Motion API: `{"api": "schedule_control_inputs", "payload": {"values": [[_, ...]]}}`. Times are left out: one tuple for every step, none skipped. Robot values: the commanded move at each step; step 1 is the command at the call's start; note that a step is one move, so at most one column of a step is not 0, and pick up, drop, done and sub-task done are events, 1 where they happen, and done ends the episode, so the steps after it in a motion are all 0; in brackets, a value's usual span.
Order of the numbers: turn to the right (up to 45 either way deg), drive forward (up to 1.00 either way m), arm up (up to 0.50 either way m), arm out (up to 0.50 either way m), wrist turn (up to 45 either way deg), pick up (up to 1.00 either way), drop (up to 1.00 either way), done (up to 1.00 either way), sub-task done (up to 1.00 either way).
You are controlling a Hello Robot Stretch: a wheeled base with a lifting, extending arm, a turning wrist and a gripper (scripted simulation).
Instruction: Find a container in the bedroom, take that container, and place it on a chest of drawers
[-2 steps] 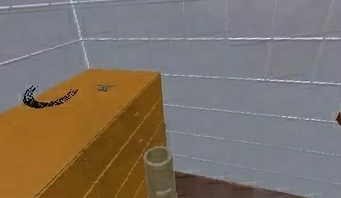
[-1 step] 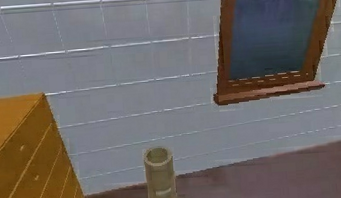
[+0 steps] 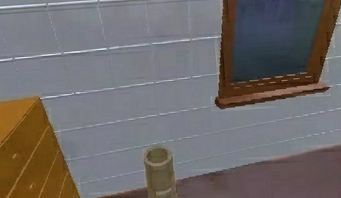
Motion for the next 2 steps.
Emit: {"api": "schedule_control_inputs", "payload": {"values": [[15.0, 0.0, 0.0, 0.0, 0.0, 0.0, 0.0, 0.0, 0.0], [-21.0, 0.0, 0.0, 0.0, 0.0, 0.0, 0.0, 0.0, 0.0]]}}
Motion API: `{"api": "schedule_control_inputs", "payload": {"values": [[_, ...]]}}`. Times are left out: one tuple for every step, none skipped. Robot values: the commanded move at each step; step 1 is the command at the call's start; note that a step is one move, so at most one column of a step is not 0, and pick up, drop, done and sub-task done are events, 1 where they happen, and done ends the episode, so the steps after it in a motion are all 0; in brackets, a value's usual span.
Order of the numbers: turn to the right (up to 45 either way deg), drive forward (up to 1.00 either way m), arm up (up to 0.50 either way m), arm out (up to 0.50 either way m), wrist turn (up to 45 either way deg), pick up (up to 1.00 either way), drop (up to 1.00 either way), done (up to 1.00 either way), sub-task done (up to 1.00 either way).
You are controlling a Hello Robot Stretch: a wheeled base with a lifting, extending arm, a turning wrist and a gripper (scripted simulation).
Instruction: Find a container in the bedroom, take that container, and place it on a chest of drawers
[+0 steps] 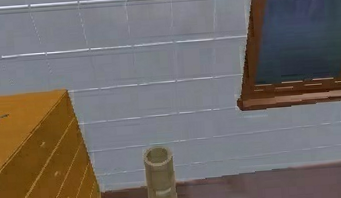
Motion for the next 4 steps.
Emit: {"api": "schedule_control_inputs", "payload": {"values": [[21.0, 0.0, 0.0, 0.0, 0.0, 0.0, 0.0, 0.0, 0.0], [-24.0, 0.0, 0.0, 0.0, 0.0, 0.0, 0.0, 0.0, 0.0], [30.0, 0.0, 0.0, 0.0, 0.0, 0.0, 0.0, 0.0, 0.0], [-45.0, 0.0, 0.0, 0.0, 0.0, 0.0, 0.0, 0.0, 0.0]]}}
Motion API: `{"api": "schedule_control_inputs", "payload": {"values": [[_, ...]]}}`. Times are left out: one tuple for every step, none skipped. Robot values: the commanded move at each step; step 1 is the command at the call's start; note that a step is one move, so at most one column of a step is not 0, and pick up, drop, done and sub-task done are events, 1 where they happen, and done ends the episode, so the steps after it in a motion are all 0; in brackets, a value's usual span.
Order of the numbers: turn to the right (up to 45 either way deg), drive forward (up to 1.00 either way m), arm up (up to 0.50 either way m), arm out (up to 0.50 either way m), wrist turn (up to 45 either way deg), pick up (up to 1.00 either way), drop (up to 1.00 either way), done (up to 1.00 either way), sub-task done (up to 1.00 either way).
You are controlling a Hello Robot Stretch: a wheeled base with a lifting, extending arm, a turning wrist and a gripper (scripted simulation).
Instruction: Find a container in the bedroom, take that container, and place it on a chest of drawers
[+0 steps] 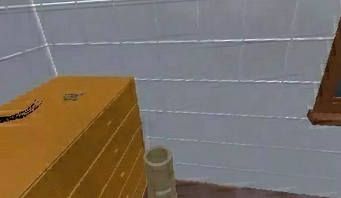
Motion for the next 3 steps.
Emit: {"api": "schedule_control_inputs", "payload": {"values": [[-45.0, 0.0, 0.0, 0.0, 0.0, 0.0, 0.0, 0.0, 0.0], [-9.0, 0.0, 0.0, 0.0, 0.0, 0.0, 0.0, 0.0, 0.0], [0.0, 0.25, 0.0, 0.0, 0.0, 0.0, 0.0, 0.0, 0.0]]}}
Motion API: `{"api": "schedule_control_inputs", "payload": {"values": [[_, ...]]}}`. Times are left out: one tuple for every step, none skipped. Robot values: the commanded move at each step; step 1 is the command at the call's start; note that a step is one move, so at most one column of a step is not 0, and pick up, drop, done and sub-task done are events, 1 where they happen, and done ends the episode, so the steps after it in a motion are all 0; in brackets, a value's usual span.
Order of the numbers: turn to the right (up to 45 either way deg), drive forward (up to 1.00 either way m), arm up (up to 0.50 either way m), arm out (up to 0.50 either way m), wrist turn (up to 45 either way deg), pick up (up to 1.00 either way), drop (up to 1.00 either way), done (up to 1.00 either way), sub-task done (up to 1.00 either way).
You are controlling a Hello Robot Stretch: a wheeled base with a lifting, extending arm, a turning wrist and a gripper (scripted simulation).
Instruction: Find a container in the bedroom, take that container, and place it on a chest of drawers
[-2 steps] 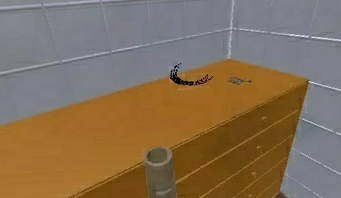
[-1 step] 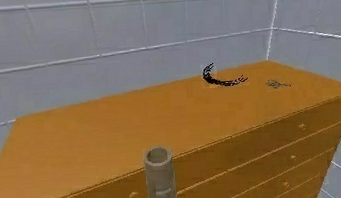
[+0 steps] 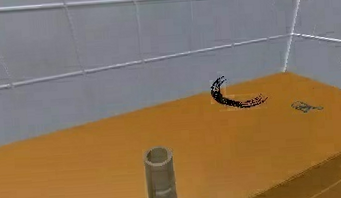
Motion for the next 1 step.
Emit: {"api": "schedule_control_inputs", "payload": {"values": [[-45.0, 0.0, 0.0, 0.0, 0.0, 0.0, 0.0, 0.0, 0.0]]}}
